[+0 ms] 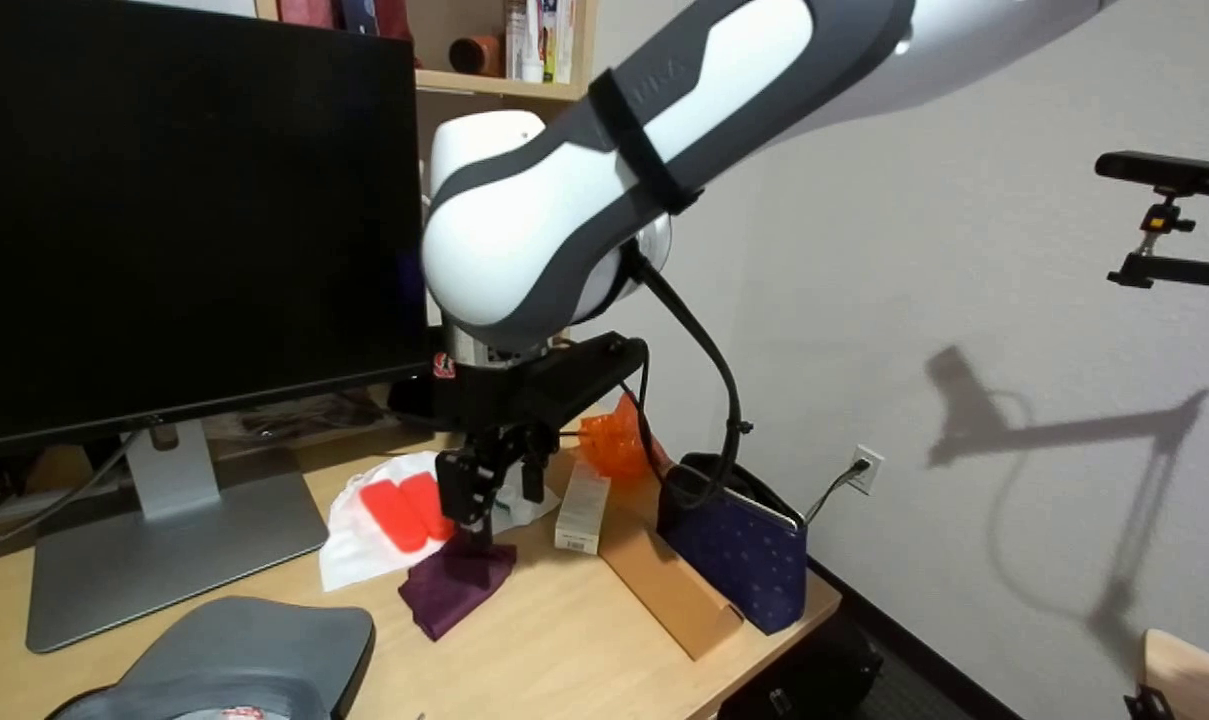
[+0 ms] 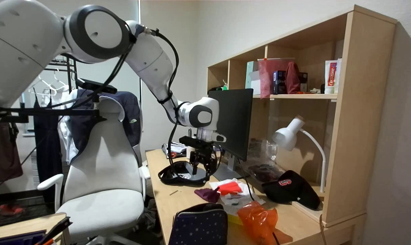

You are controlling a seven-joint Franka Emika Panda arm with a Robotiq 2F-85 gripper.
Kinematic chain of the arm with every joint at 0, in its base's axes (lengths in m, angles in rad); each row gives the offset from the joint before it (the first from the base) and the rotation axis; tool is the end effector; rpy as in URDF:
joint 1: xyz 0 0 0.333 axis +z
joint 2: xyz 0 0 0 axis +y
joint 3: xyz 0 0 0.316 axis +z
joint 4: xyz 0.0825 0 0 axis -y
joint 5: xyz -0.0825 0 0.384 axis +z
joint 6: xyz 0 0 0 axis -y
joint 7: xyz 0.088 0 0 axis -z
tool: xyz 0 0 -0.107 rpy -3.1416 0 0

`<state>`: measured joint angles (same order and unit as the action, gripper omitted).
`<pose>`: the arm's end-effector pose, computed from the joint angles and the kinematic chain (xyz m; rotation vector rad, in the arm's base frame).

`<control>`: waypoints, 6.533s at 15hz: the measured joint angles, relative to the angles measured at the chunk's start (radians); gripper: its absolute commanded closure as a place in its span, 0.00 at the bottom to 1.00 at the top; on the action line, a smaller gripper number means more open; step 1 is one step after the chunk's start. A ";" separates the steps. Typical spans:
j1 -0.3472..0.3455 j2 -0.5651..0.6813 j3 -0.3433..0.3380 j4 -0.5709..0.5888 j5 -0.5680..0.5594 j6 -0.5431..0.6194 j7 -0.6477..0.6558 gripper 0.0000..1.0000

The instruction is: Pick up the ribbon and the clothe put them in the parse

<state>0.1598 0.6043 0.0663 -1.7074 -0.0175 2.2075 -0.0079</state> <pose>0.6471 0.1441 0.2330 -3.1023 -0.3668 0.1640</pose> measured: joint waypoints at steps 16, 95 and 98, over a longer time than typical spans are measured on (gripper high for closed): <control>-0.002 0.305 -0.003 0.301 -0.029 -0.019 -0.099 0.26; -0.187 -0.616 -0.108 -0.545 0.622 -0.158 -0.256 0.93; -0.189 -0.580 -0.114 -0.522 0.618 -0.199 -0.263 0.93</control>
<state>-0.0291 0.0242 -0.0477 -2.2298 0.6002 2.0085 -0.2714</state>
